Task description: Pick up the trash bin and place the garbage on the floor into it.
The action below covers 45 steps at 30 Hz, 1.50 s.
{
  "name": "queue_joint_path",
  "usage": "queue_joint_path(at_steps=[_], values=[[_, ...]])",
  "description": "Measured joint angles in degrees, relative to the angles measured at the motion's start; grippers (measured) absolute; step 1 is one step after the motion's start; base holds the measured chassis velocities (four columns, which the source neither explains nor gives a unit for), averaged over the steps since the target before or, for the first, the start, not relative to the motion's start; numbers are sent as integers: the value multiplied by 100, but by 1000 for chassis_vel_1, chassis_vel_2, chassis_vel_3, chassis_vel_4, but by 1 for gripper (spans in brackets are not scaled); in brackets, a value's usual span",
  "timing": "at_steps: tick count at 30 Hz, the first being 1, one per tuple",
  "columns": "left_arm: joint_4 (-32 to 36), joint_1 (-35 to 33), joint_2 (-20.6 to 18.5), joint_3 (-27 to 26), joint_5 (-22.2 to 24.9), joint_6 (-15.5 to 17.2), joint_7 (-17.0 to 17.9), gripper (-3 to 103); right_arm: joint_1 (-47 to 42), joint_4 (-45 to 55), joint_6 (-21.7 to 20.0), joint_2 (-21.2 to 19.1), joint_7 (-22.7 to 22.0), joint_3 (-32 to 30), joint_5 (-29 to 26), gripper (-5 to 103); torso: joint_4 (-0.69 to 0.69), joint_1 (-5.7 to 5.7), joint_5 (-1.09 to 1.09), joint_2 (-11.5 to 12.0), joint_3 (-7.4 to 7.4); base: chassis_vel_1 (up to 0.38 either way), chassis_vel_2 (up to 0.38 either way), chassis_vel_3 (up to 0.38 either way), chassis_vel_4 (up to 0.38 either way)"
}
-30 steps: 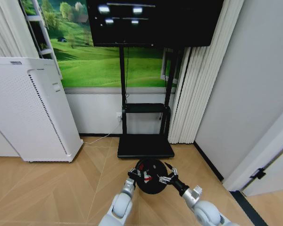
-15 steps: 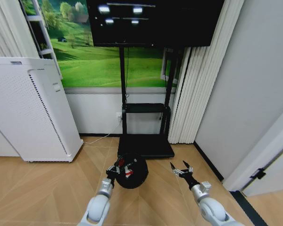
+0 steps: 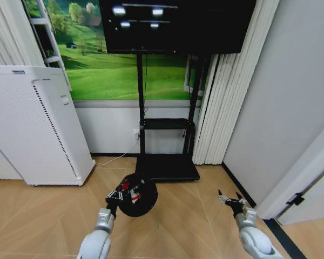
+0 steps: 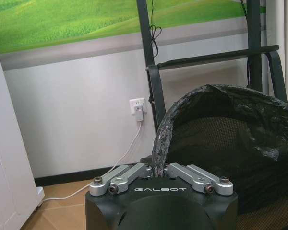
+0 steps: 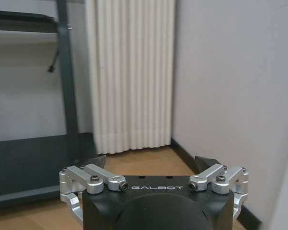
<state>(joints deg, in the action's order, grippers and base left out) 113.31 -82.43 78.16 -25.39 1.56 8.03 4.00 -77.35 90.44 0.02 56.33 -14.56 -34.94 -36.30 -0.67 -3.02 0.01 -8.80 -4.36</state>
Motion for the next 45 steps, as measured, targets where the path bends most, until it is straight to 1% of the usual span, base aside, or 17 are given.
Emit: queue_joint_path(at_steps=[1,2,4,5,8,16,21,45], values=[[28,-49,37,-4,-24,-11,0,3,-36,137,-129,6,-15,-196,-56,100,0,0,-1,0,0,0,0,0,0],[28,-49,37,-4,-24,-11,0,3,-36,137,-129,6,-15,-196,-56,100,0,0,-1,0,0,0,0,0,0],[70,-109,72,-23,-49,-23,-5,3,-105,353,-218,-20,-16,-454,-91,100,1,0,0,0,0,0,0,0,0],[70,-109,72,-23,-49,-23,-5,3,-105,353,-218,-20,-16,-454,-91,100,1,0,0,0,0,0,0,0,0],[109,-153,95,-70,-59,-29,-6,3,-191,476,-221,-70,20,-636,85,100,0,0,-1,0,0,0,0,0,0],[124,-196,125,-119,-71,-46,-8,3,-214,468,-116,-63,155,-644,223,100,1,0,-1,0,0,0,0,0,0],[111,-214,221,-194,-76,-66,-10,3,-155,364,8,-1,338,-456,344,100,1,0,-1,0,0,0,0,0,0],[4,-171,253,-206,-53,-117,-10,3,-107,336,-41,-6,324,-407,353,100,0,-1,-1,0,0,0,0,0,0]])
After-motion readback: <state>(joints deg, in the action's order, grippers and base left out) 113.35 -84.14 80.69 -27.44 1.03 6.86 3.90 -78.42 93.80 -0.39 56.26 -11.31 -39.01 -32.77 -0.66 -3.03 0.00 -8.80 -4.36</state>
